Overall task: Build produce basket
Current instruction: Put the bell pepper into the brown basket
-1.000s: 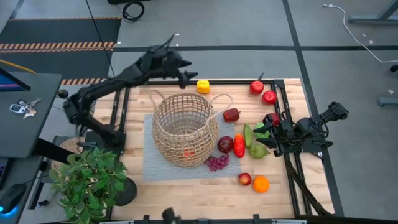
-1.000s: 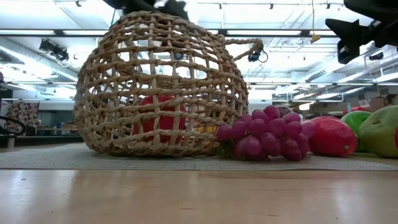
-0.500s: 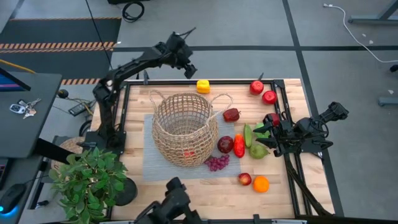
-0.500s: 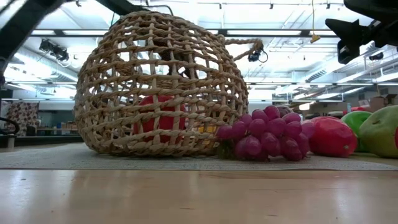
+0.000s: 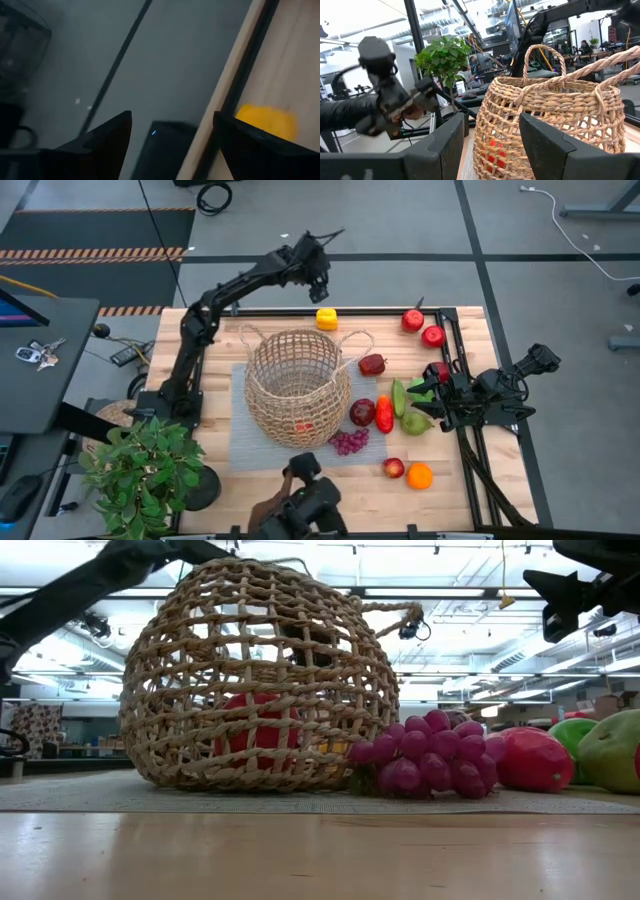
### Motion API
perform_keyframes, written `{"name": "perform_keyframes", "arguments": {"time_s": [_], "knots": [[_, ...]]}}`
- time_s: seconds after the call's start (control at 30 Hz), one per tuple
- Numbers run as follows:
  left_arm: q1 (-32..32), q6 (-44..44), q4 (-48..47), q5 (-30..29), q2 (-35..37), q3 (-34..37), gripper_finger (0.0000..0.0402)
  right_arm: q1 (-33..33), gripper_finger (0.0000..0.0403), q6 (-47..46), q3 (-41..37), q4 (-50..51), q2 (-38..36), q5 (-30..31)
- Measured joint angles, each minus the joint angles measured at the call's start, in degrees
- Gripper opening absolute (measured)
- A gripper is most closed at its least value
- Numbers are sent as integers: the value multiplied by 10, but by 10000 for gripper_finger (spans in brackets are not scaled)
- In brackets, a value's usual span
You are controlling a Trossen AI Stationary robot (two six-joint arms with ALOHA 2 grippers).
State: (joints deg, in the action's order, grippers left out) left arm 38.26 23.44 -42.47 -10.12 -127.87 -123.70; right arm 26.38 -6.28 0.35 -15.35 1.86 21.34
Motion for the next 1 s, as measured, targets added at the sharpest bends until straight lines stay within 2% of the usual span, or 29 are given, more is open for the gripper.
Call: {"name": "perform_keyframes", "arguments": {"time_s": [0.23, 0.37, 0.53, 0.7, 0.9, 1.0], "knots": [[-36, 80, -9, -56, -42, 1, 286, 0, 197, 0, 0, 0, 0, 0], [-57, 130, -31, -62, -57, 1, 286, 0, 197, 0, 0, 0, 0, 0], [-81, 128, -50, -61, -63, 1, 286, 0, 197, 0, 0, 0, 0, 0], [-86, 87, -44, -13, -63, 1, 311, 0, 197, 0, 0, 0, 0, 0], [-74, 30, -43, 79, -72, 1, 352, 0, 197, 0, 0, 0, 0, 0], [-73, 23, -37, 88, -80, 2, 356, 0, 197, 0, 0, 0, 0, 0]]}}
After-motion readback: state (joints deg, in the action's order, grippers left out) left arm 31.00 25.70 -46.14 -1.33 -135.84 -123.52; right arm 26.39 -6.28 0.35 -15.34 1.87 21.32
